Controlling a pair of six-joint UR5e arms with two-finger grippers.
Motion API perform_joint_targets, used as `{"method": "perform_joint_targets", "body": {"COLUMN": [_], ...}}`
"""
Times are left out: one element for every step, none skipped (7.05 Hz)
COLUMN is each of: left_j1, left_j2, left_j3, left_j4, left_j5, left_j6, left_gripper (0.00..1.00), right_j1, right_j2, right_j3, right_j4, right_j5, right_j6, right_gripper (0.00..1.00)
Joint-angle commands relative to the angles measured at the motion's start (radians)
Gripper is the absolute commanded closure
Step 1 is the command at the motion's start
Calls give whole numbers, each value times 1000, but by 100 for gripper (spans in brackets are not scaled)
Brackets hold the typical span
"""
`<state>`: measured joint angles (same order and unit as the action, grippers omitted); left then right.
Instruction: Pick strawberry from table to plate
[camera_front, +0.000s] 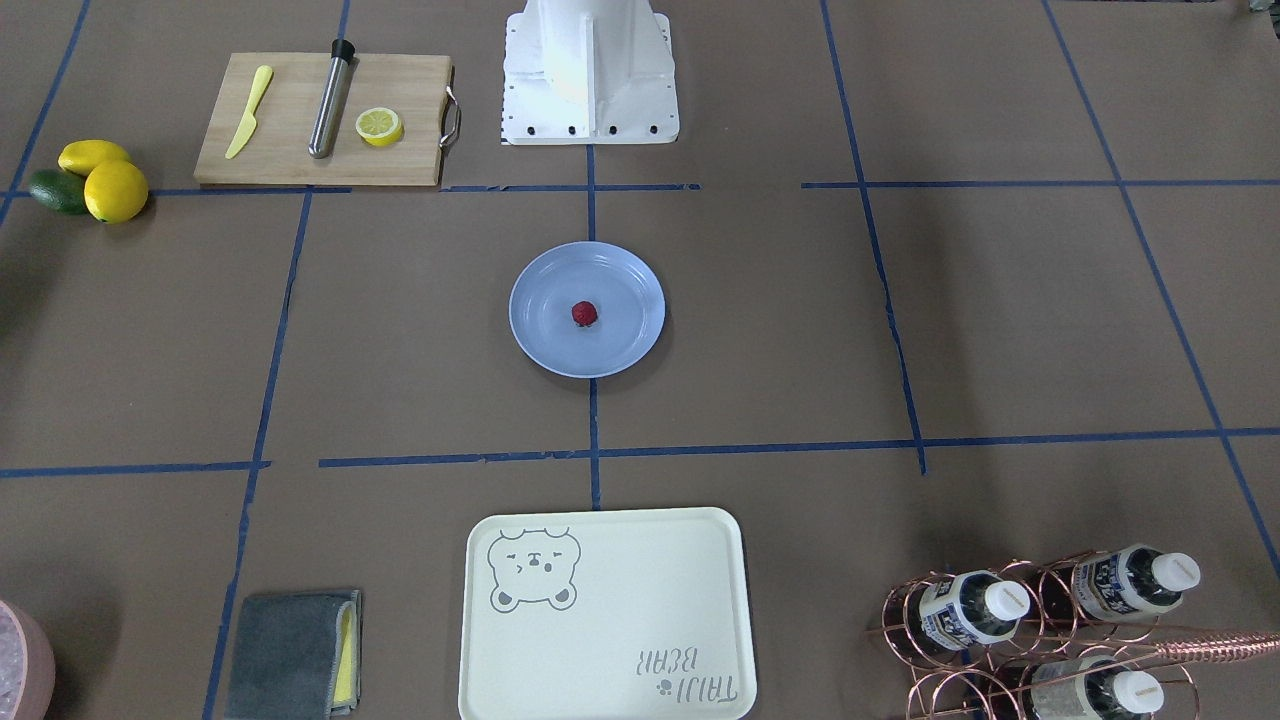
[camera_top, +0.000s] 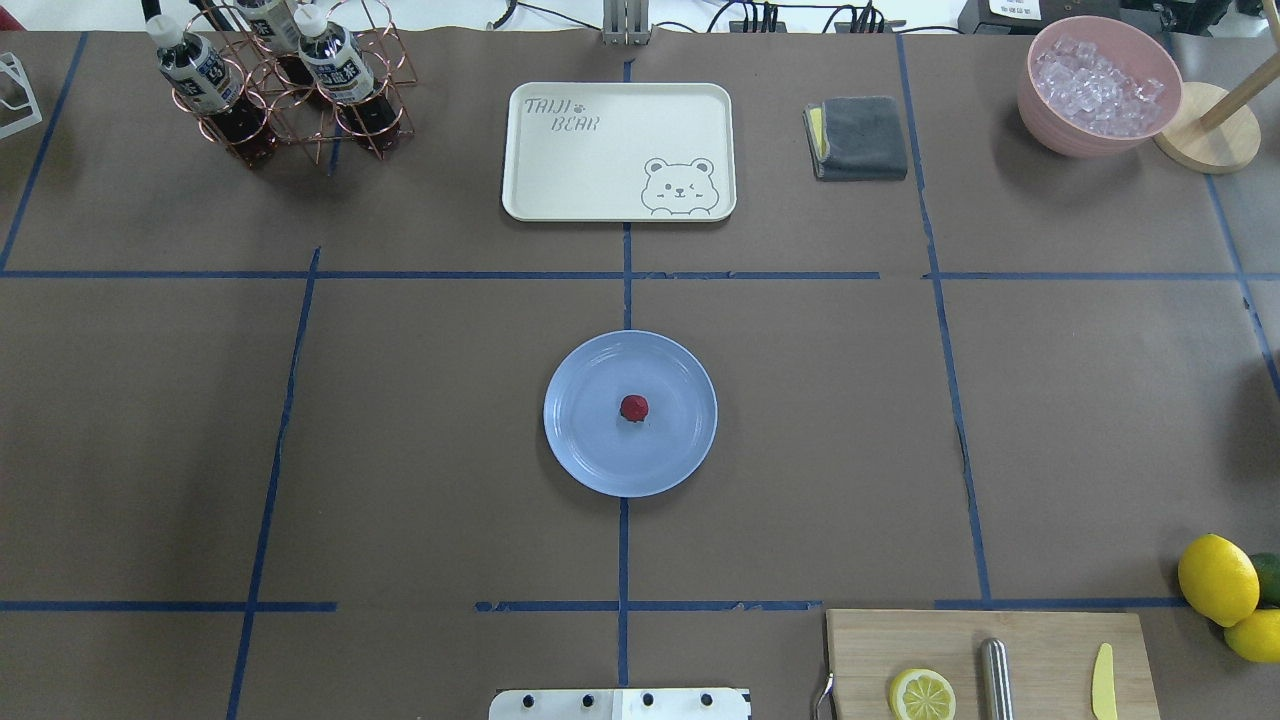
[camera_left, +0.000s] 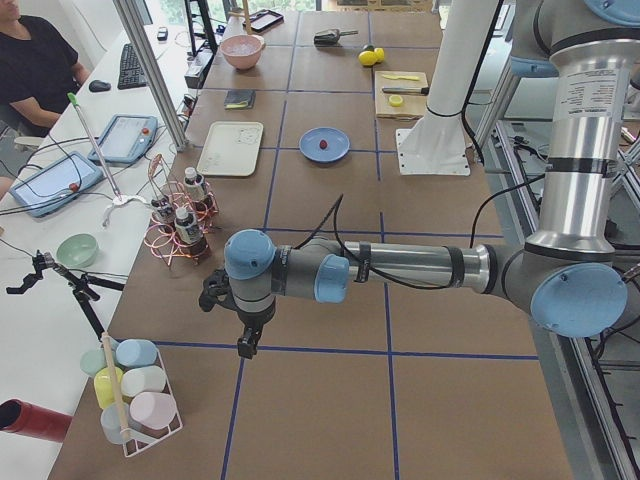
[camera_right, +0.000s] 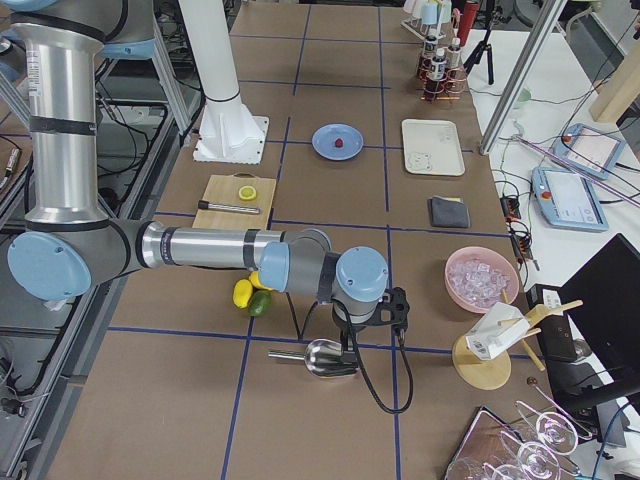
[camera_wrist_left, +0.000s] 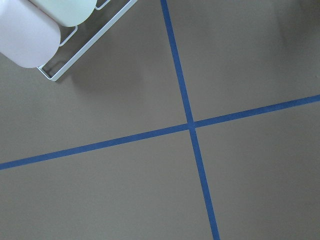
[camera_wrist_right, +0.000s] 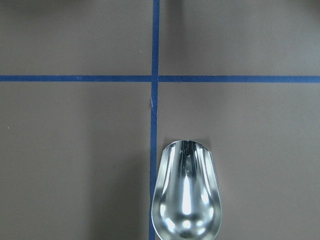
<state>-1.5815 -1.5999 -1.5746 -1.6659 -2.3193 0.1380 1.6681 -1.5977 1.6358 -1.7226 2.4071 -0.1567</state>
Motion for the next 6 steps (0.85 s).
{"method": "perform_joint_targets", "body": {"left_j1": [0, 0, 0, 0, 0, 0], "left_j2": [0, 1, 2, 2, 2, 2], "left_j3": [-1, -1, -4, -4, -5, -7], "left_j4": [2, 2, 2, 2, 2, 3], "left_j5": [0, 0, 0, 0, 0, 0], "left_j6": [0, 0, 0, 0, -1, -2], "left_gripper": [0, 0, 0, 0, 0, 0], "right_j1": [-1, -1, -1, 2, 2, 2], "right_j2": [36, 44, 19, 16, 16, 15], "right_j3": [-20, -21, -31, -80, -80, -80], "right_j4": [0, 5, 122, 203, 219, 218], "right_j5": [-3, -6, -55, -62, -60, -59], "right_j6": [2, 0, 2, 56, 119, 121], "right_gripper": [0, 0, 0, 0, 0, 0]}}
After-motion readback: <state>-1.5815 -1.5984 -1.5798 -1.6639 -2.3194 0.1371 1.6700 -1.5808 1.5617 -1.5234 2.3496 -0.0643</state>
